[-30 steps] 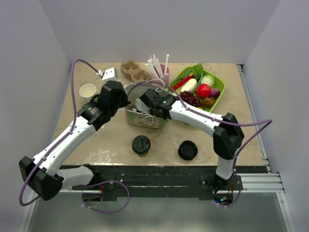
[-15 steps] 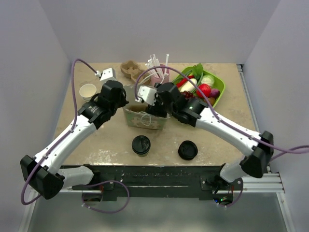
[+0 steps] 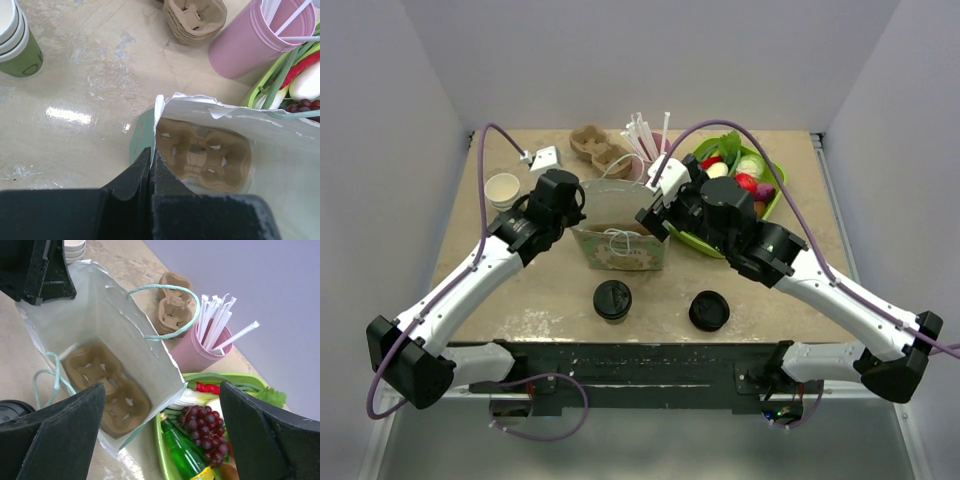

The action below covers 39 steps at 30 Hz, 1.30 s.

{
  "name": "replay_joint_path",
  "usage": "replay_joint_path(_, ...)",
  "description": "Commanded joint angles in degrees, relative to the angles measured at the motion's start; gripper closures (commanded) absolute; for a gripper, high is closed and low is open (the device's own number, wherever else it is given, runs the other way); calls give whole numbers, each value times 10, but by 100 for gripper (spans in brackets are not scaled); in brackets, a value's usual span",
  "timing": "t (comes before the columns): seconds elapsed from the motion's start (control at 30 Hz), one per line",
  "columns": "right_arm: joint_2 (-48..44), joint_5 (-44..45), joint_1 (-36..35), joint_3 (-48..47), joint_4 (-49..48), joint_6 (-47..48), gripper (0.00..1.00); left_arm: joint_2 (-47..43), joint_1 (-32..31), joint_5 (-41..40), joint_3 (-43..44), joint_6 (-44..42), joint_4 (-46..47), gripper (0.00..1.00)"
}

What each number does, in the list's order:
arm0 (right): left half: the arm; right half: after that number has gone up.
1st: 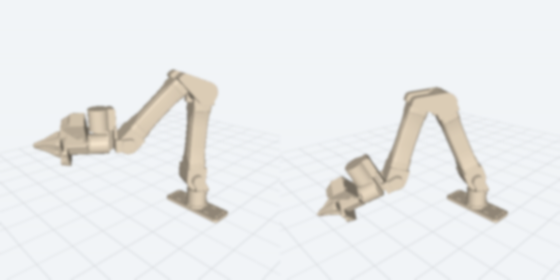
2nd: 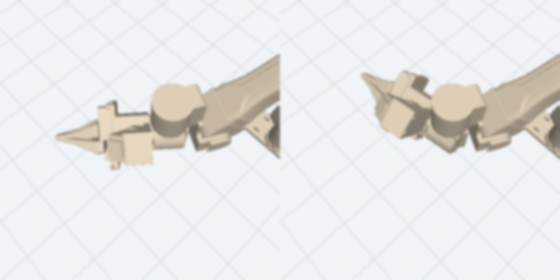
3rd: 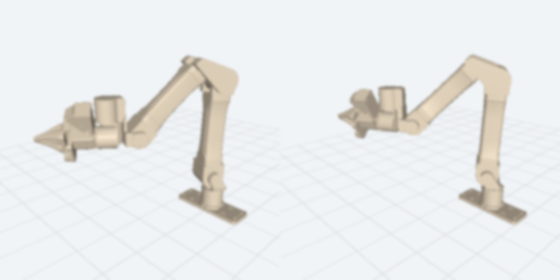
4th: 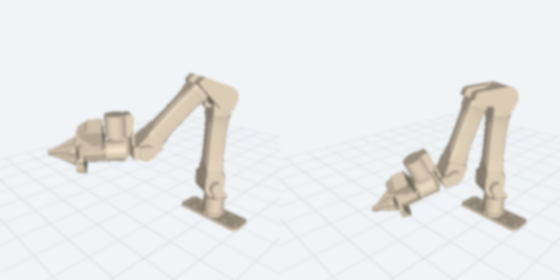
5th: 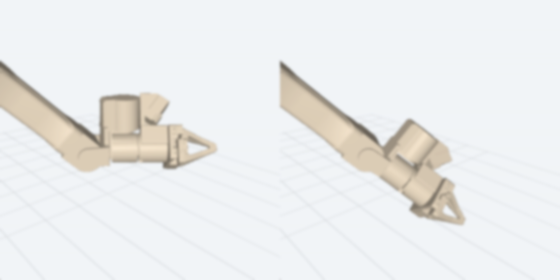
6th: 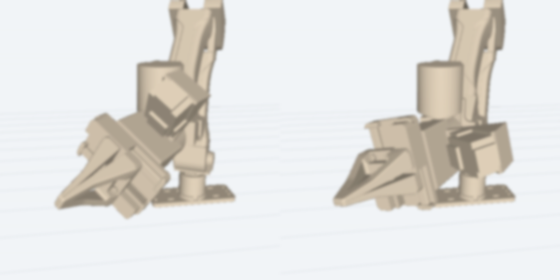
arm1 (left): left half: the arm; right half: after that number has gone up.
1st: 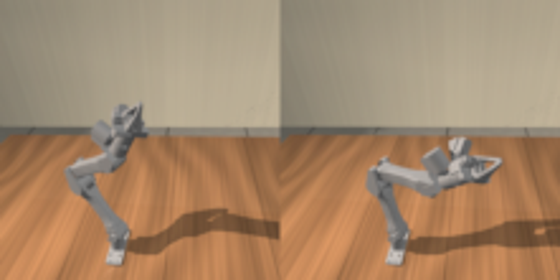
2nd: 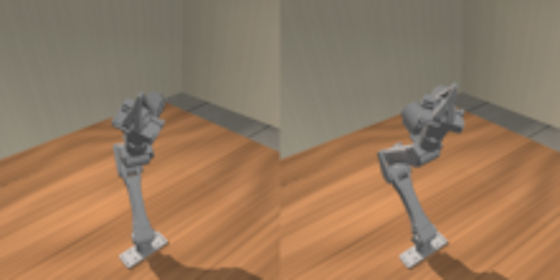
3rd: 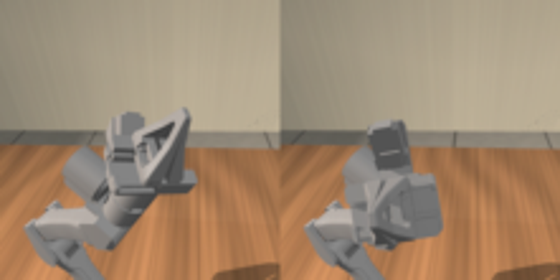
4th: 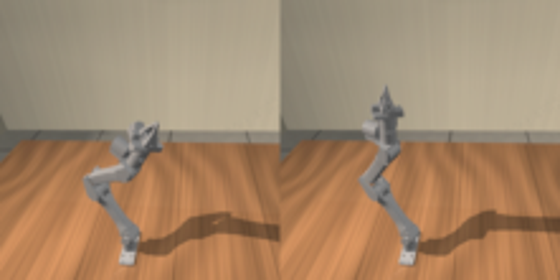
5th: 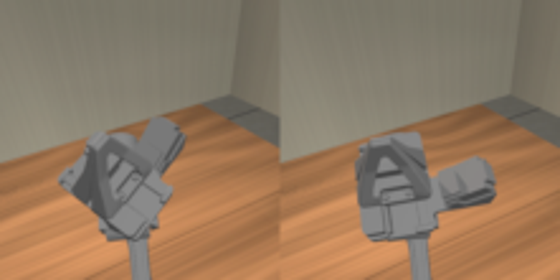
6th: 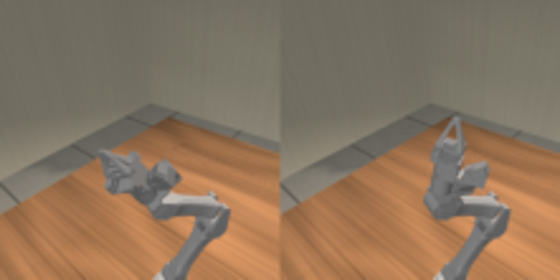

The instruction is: Pack the takeout coffee

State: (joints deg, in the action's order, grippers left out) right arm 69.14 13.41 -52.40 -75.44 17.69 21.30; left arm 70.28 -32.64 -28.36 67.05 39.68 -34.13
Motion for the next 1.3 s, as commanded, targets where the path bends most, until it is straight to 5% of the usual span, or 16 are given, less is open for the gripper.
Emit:
replay_joint_path(0.0, -24, -1, 0, 2, -17, -97, 2, -3, 3, -12, 11, -7, -10, 100)
replay_joint_path(0.9, -78, 46, 0, 38, 80, -313, 2, -19, 3, -18, 12, -16, -24, 100)
replay_joint_path(1.27, -259, -178, 0, 150, 5, -328, 2, -28, 3, -52, 16, -2, -49, 100)
